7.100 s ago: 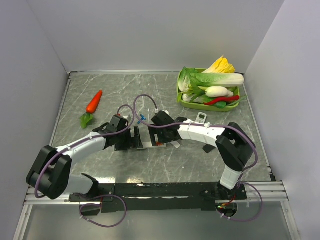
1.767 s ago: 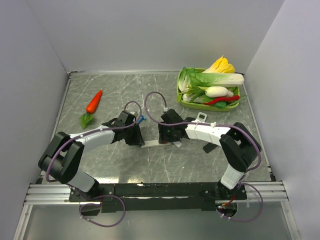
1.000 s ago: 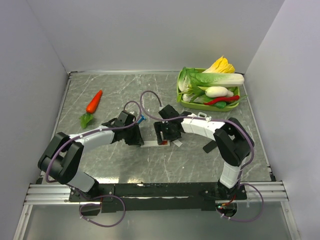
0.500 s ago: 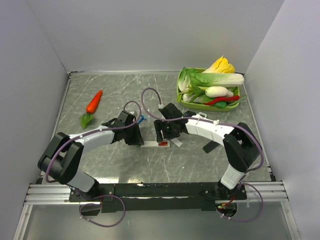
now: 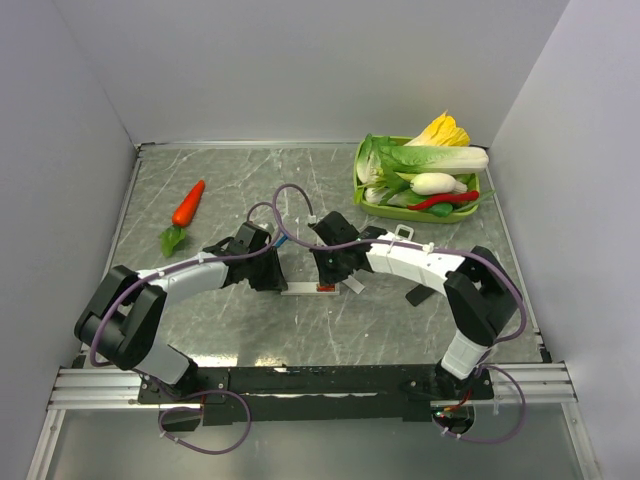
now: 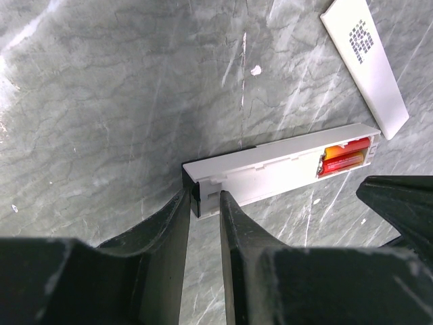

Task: Load the batteries into the remote control
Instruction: Load the battery into the remote control.

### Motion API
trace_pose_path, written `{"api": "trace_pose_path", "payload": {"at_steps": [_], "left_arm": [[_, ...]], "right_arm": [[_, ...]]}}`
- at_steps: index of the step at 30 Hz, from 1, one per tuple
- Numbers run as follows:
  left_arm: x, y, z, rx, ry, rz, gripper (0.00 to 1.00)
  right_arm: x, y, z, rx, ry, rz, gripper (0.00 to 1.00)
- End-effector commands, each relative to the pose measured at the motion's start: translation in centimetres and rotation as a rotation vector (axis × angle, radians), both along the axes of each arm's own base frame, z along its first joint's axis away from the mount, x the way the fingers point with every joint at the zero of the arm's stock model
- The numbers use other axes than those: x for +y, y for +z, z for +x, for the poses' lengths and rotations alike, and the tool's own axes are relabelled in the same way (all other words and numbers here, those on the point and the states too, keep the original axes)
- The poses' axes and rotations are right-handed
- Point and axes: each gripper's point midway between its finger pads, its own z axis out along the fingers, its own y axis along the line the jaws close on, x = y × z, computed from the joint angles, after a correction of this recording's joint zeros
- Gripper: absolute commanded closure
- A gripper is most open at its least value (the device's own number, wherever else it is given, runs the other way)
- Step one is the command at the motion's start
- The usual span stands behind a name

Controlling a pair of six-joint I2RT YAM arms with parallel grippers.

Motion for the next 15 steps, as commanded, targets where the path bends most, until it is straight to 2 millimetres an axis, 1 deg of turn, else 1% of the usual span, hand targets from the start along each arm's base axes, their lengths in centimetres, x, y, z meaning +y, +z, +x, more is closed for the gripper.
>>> {"api": "trace_pose_path", "payload": {"at_steps": [1,3,8,12,15], "left_arm": [[1.0,-0.7,-1.0,0.018,0.003,0.046,0.71],[1.0,-0.7,-0.9,0.016,0.003,0.046,0.71],[1.1,-0.7,-1.0,0.018,0.004,0.048,0.71],[1.0,-0.7,-0.9,0.018,0.002,0.049,0.71],[1.0,-0.6,-0.8,0.015,0.002,0.047,0.71]], "right_arm": [[1.4,1.0,0.7,-0.030,0.022,0.045,0.88],[1.6,0.7,0.7,-0.023,0.024,0.044,0.89],[1.4,-1.0,-0.2,0.022,0.038,0.012,0.89],[0.7,-2.8,-0.6,0.052,0.036,-0.052,0.90],[0.2,-3.6,-0.9,0.065,0.028,-0.080,0.91]]}}
